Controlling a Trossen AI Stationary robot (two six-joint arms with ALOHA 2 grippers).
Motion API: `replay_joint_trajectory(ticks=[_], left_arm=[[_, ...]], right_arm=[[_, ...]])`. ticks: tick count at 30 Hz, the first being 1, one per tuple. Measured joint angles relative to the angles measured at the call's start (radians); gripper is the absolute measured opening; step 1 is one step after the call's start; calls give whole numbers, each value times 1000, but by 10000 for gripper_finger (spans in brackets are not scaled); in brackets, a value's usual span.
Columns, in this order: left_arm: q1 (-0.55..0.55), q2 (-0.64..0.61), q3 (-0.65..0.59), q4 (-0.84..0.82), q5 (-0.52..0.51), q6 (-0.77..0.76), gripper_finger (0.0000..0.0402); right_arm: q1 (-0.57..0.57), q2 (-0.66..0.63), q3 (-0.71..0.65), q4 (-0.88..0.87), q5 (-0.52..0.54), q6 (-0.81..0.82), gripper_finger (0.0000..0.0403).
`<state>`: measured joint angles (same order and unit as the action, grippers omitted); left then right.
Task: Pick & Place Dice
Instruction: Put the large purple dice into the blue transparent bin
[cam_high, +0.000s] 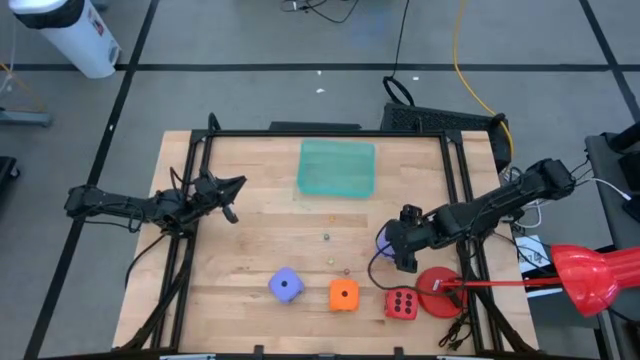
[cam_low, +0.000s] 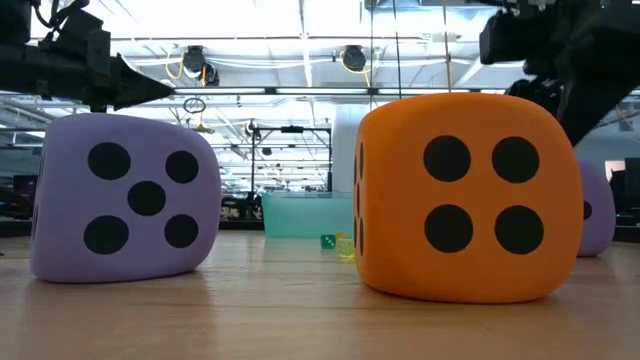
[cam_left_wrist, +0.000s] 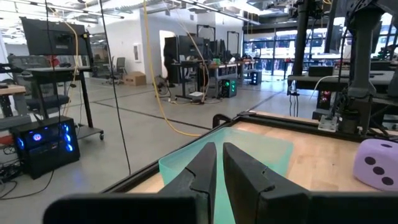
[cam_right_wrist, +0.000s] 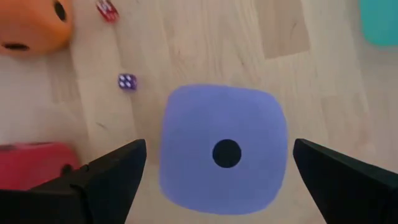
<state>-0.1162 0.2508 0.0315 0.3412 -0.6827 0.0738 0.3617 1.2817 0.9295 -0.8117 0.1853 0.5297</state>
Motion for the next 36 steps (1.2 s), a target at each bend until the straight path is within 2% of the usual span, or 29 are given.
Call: replay_joint_trajectory(ticks=[12,16,25,32,36], left_arm=[[0,0,0,0,0,0,37],[0,0,0,-1,0,-6,37],[0,0,0,-1,0,-4,37],[0,0,0,-1,1,-4,37],[0,0,0,-1,1,-4,37]], right_arm=[[-16,44,0,-71,20,54,399],[-33,72,0,-82,-19,64,399],[-68,142,0,-54,-37,-68,399],[-109,158,-9,-10,-135,-153,398],[-128,157,-62,77,-216,-211,398]])
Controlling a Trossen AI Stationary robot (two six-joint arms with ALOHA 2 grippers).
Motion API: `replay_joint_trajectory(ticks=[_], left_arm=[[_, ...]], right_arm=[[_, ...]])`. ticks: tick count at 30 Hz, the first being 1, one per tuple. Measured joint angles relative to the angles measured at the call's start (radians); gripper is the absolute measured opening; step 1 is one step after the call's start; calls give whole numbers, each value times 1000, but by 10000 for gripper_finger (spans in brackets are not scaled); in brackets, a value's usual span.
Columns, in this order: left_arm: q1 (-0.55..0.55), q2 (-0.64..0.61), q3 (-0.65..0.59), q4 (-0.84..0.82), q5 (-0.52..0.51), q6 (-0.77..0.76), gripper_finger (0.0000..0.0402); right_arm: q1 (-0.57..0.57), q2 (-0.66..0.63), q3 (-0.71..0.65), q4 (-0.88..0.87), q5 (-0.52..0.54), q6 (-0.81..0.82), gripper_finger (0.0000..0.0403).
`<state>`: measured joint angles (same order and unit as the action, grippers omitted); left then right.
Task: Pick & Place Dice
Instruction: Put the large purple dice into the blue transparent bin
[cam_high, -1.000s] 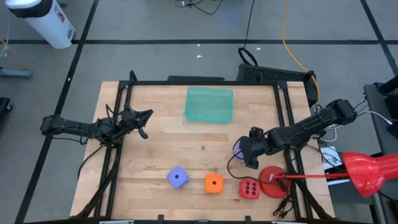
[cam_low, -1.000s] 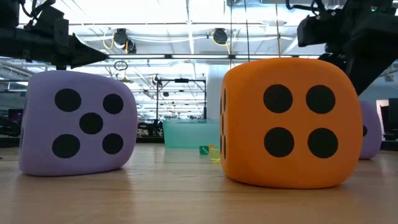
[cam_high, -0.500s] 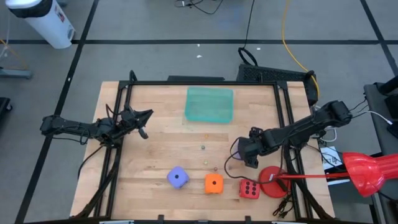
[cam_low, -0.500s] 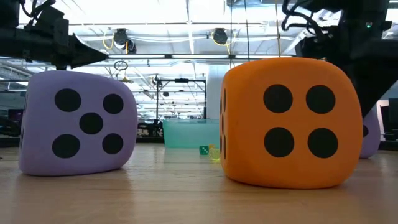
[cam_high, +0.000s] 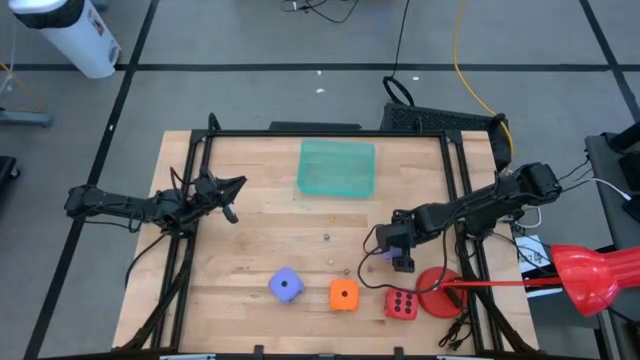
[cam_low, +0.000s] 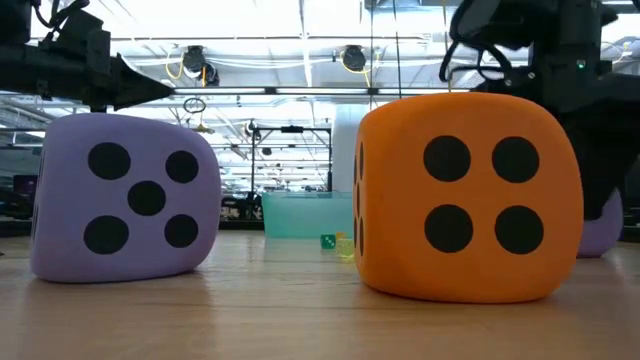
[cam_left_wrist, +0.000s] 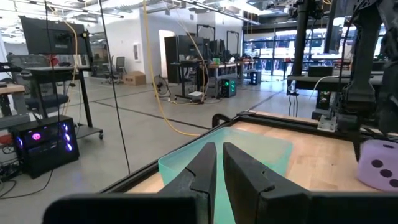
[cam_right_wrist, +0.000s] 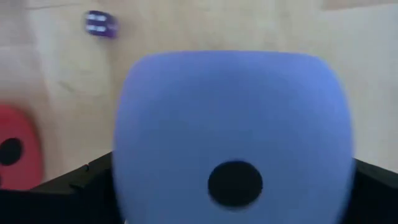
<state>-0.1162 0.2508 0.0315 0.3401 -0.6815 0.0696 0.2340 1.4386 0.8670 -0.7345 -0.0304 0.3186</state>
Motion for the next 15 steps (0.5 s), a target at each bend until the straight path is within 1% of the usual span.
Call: replay_joint_trajectory(ticks=[3,7,10,15], left_arm=[[0,0,0,-1,0,0,37],[0,0,0,-2,0,0,37],[0,0,0,-2,0,0,37],[0,0,0,-1,0,1,37]], right_arm=[[-19,-5,-37,58,-48,-19,393],[-39,-13,-54,90,-71,-34,376],[-47,-28,-57,119,-78,-56,364],[-59,-87,-59,164,-75,-91,361]])
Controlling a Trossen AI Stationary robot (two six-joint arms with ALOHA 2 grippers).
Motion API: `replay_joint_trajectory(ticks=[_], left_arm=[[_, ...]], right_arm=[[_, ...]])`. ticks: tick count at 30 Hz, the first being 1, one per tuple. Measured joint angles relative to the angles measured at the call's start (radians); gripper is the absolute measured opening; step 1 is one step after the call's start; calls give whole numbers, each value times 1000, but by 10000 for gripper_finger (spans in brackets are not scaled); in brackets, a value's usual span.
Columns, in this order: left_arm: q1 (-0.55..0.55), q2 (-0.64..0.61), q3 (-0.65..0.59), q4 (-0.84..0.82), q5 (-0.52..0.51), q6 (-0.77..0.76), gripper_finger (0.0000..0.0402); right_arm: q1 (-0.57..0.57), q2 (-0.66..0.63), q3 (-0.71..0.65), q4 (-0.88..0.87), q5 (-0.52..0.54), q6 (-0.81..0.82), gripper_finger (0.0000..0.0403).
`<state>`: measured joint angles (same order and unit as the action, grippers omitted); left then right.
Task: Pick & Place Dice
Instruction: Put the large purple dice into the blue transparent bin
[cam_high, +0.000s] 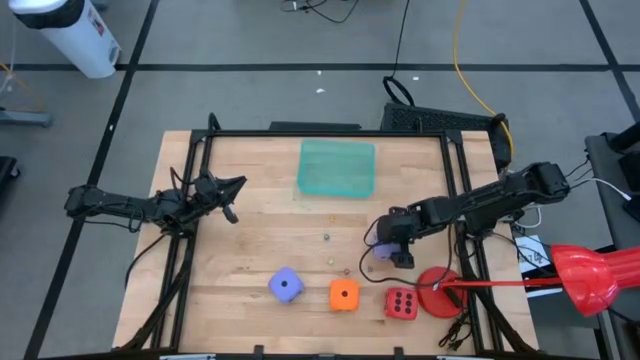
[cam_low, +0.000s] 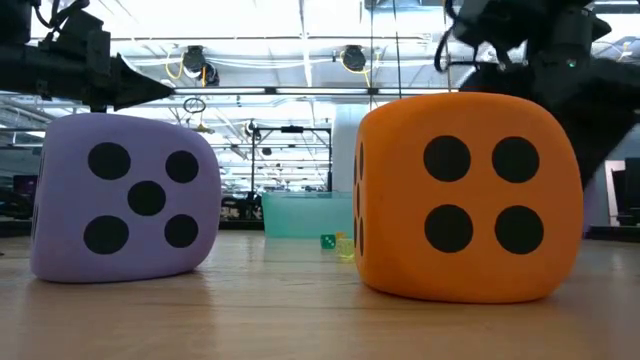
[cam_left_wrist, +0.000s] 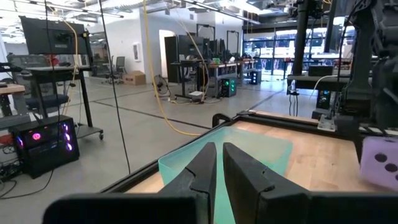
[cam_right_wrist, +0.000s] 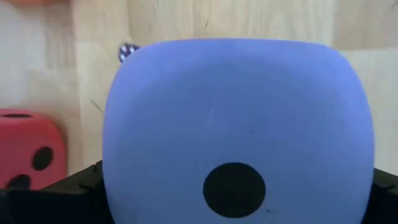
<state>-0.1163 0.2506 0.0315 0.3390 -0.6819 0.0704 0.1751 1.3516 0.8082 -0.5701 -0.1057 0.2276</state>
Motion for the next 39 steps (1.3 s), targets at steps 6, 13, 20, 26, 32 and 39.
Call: replay_joint_trajectory(ticks=[6,13,20,26,32,39], left_arm=[[0,0,0,0,0,4,37],[0,0,0,3,0,2,37],[0,0,0,3,0,0,37],[0,0,0,3,0,-7,37],[0,0,0,5,0,-13,37],[0,0,0,9,-1,-2,37]], right_arm=[[-11,-99,0,108,16,-42,361],[-69,-219,1,299,83,-123,361],[-164,-301,1,492,87,-250,361],[-301,-302,2,558,219,-303,361],[-459,-195,73,412,237,-322,361],[-531,20,234,186,233,-425,361]])
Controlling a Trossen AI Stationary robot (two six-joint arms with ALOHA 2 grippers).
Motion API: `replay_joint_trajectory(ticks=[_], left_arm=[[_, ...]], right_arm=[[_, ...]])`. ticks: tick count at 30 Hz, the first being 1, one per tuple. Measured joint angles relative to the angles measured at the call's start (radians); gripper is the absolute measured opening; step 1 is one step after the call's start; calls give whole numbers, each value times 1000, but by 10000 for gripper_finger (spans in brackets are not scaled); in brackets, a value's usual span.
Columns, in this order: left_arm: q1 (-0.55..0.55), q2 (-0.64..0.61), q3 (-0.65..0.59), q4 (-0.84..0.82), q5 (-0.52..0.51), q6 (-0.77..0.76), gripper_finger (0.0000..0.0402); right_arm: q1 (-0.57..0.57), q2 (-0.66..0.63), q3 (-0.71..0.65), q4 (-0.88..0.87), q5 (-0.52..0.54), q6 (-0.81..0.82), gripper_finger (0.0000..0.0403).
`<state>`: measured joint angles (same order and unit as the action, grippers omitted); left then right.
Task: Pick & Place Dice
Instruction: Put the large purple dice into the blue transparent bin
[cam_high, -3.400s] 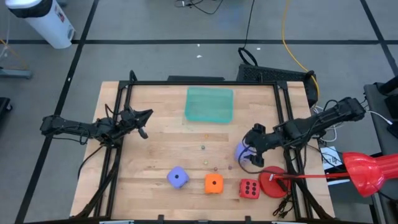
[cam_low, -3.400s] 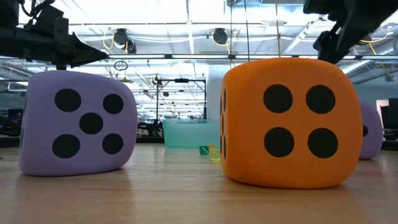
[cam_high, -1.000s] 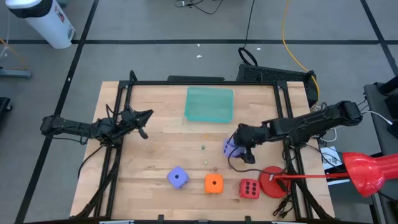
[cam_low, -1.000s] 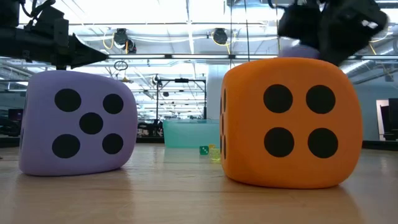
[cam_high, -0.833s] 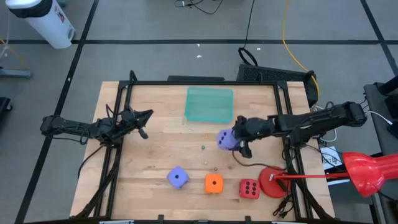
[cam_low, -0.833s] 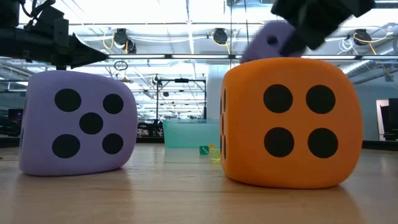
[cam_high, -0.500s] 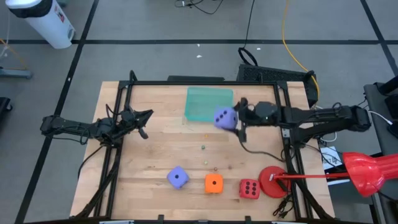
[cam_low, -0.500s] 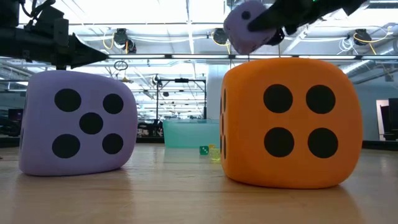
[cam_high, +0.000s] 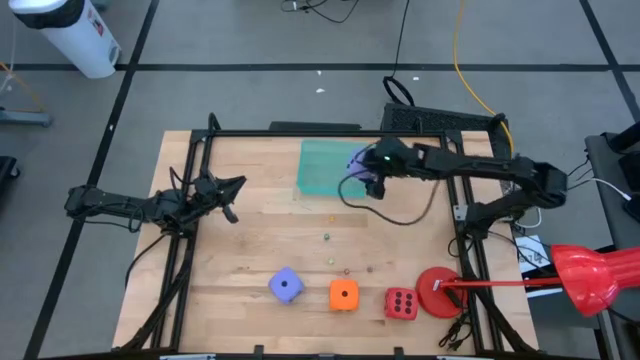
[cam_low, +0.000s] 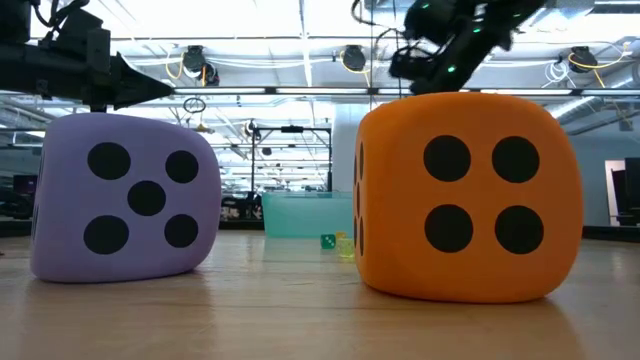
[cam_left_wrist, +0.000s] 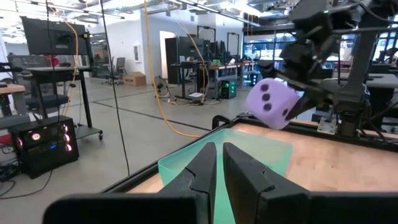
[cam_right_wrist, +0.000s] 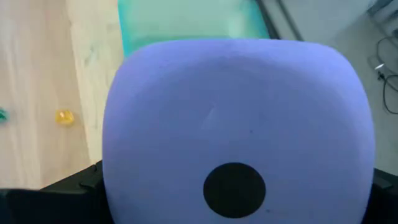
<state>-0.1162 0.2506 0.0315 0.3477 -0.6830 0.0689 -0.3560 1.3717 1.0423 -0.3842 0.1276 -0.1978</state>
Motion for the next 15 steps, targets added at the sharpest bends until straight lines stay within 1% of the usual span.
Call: replay_joint_trajectory(ticks=[5,8,9,13,15], left_arm=[[0,0,0,0,0,0,37],[0,0,0,-2,0,-1,37],[0,0,0,-2,0,0,37],[0,0,0,-2,0,4,37],[0,0,0,-2,0,5,37]], right_arm=[[-30,166,108,-92,-1,-74,361],[-44,236,143,-121,-6,-110,365],[-51,253,151,-120,-15,-114,368],[-84,313,168,-126,-108,-106,377],[-92,320,172,-120,-117,-105,380]])
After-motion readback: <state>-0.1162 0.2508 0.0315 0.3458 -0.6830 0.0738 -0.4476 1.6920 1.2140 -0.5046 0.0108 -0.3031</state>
